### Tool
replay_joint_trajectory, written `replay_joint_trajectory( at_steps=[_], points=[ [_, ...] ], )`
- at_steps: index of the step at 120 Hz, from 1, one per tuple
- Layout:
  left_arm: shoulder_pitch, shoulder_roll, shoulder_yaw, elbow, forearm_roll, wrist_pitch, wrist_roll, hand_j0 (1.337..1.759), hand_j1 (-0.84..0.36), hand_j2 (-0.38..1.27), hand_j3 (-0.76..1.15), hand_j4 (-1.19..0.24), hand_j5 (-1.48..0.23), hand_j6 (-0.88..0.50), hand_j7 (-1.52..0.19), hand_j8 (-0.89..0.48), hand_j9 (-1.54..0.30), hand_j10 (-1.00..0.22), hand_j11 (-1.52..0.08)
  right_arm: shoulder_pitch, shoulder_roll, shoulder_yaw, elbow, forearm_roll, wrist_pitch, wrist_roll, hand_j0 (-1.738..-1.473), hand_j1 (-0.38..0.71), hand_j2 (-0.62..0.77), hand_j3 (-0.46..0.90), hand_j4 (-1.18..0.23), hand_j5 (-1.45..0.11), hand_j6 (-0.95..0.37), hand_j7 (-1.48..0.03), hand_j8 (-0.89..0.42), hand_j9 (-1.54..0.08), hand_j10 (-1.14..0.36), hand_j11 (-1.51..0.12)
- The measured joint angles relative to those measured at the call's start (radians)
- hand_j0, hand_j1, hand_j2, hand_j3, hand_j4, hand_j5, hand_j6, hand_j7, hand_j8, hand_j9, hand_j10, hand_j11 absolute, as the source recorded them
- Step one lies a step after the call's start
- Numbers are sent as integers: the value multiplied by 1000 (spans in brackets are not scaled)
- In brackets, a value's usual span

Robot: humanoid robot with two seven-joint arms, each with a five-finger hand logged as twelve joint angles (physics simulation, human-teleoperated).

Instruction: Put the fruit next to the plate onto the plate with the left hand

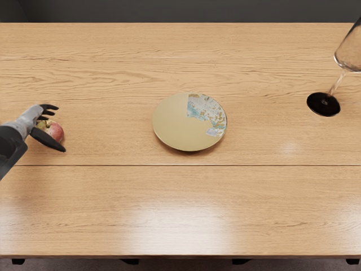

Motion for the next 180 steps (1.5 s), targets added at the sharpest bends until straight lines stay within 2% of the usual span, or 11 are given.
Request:
replay_joint_trajectory(
  at_steps=[66,77,91,113,134,180],
  points=[
    [11,2,-1,1,-1,-1,0,1658,-175,90,0,-442,-571,-443,-571,-430,-572,-442,-572,0,0,0,0,0,0,0,-1658,-324,-4,0,-20,-26,-20,-26,-20,-26,-20,-26],
    [10,3,-1,0,-2,-2,0,1657,-191,96,0,-474,-622,-474,-622,-404,-622,-420,-624,0,0,0,0,0,0,0,-1658,-324,-4,0,-20,-26,-20,-26,-20,-26,-20,-26],
    [8,5,-2,-5,-3,-3,-1,1656,-226,112,0,-499,-670,-427,-673,-357,-670,-375,-676,0,0,0,0,0,0,0,-1658,-324,-4,0,-20,-26,-20,-26,-20,-26,-20,-26],
    [-10,2,-3,-9,-9,-3,-1,1655,-231,111,0,-517,-706,-398,-714,-332,-708,-352,-715,0,0,0,0,0,0,0,-1658,-324,-4,0,-20,-26,-20,-26,-20,-26,-20,-26],
    [-58,-36,-3,-10,-10,-3,-1,1654,-219,111,0,-540,-740,-396,-745,-329,-742,-354,-747,0,0,0,0,0,0,0,-1658,-324,-4,0,-20,-26,-20,-26,-20,-26,-20,-26],
    [-183,-201,7,-3,-23,-6,1,1654,-175,68,0,-549,-774,-420,-776,-352,-773,-399,-762,0,0,0,0,0,0,0,-1658,-324,-4,0,-20,-26,-20,-26,-20,-26,-20,-26]
  ],
)
